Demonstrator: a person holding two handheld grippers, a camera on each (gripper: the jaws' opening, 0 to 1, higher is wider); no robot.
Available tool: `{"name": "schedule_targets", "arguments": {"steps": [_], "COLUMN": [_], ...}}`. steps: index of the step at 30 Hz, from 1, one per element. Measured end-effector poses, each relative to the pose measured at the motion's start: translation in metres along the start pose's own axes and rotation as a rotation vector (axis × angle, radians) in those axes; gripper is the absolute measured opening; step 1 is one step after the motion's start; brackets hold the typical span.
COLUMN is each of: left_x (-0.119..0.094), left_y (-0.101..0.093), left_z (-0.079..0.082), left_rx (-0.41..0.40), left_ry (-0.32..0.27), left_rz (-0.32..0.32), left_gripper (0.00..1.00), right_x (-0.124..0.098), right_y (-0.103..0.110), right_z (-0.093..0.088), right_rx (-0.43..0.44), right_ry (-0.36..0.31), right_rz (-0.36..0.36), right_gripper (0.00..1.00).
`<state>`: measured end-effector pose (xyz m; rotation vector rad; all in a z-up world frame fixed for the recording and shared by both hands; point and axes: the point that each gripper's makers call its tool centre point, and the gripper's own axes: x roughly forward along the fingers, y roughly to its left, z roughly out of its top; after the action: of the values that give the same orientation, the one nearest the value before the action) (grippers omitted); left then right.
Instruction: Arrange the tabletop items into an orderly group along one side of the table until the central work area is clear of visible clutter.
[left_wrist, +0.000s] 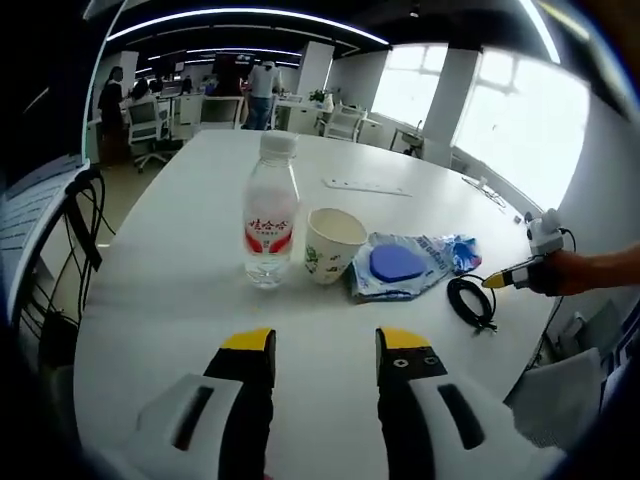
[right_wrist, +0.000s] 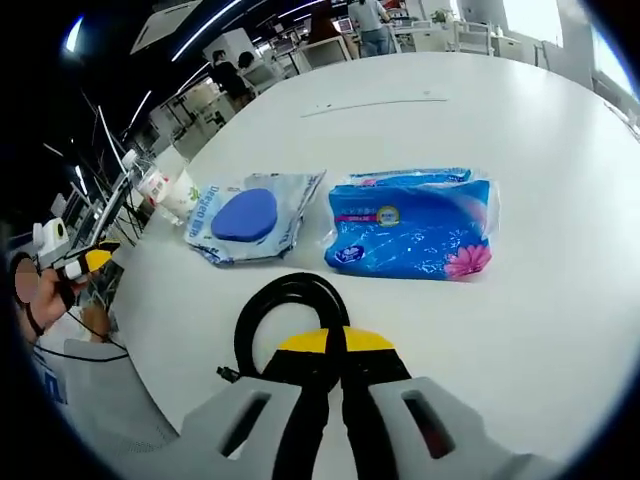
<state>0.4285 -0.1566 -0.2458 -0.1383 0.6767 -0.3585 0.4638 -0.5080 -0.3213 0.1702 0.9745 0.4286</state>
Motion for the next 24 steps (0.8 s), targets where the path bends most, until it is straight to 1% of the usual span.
{"name": "schedule_targets", "arguments": {"steps": [10,15,20,22,24], "left_x": [-0.005,-0.008,-0.011,-0.011,-0.011], "left_y": [-0.013,-0.015,-0.016,-0.016,-0.016], "left_z": [-0.013,-0.013,-0.010,-0.009,-0.008], "left_rx": [0.002,0.001,0.008,0.007,0.008], "left_ry": [0.016,0.013,0.010,0.008,0.006], "left_rz": [-0.015,-0.012,-0.011,-0.010,-0.009], "left_gripper": [0.40,0.40,0.40,0.40,0.40], "right_x": [0.004,0.004,0.002,-0.001,-0.003], "right_y": [-0.005,-0.006,-0.007,-0.008,-0.010], "right_z": [0.002,0.002,0.003,0.007,0.010], "right_rx": [-0.010,-0.022,-0.031,-0.024,-0.017], "right_ry": [0.006,0.007,0.004,-0.017,-0.025], "right_rz": [-0.005,0.005,0.006,0.006,0.011], "right_gripper": [0.00,0.00,0.05,0.05,0.06]}}
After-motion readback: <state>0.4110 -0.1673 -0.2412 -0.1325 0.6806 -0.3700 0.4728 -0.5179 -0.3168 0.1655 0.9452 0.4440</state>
